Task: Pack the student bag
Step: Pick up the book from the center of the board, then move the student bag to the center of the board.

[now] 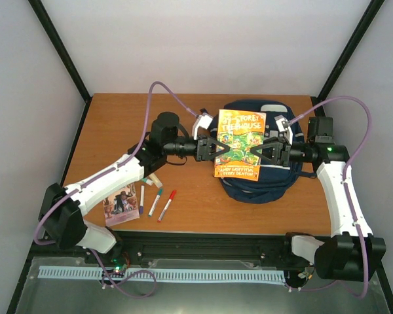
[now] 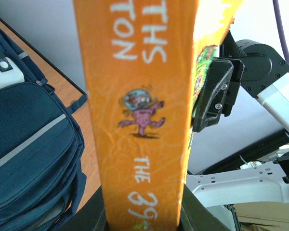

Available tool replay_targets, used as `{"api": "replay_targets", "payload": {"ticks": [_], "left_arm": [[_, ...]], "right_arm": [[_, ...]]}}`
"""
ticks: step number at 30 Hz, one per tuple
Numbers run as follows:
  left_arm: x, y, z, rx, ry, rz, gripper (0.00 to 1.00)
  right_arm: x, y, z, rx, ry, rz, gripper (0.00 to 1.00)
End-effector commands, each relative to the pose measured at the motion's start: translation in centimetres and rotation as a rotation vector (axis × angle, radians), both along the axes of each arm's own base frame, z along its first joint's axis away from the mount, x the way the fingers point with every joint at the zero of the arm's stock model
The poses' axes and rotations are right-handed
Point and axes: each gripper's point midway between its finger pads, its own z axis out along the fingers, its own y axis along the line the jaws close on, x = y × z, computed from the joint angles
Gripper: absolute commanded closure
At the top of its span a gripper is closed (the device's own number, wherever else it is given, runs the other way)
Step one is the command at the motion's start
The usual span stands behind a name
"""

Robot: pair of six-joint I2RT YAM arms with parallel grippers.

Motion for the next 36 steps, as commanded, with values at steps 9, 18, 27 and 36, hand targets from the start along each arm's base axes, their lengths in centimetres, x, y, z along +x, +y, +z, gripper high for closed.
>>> {"api": "replay_targets", "payload": {"ticks": [9, 18, 27, 36], "left_arm": [[4.8, 0.8, -3.4, 0.132, 0.024, 0.195, 0.33], [12.6, 5.2, -13.2, 0.479, 0.276, 0.538, 0.33], [16.4, 4.4, -19.9, 0.591, 0.388, 0.576, 0.46], [18.8, 2.8, -24.0, 0.616, 0.477, 0.604, 0.55]], "right_arm": [[0.0, -1.4, 1.4, -0.024, -0.15, -0.059, 0.97], [1.4, -6.1, -4.3, -0.301, -0.221, -0.37, 0.97], [1.1, -7.5, -7.0, -0.419, -0.271, -0.48, 0.97], [1.4, -8.5, -7.3, -0.479, -0.302, -0.551, 0.97]]}}
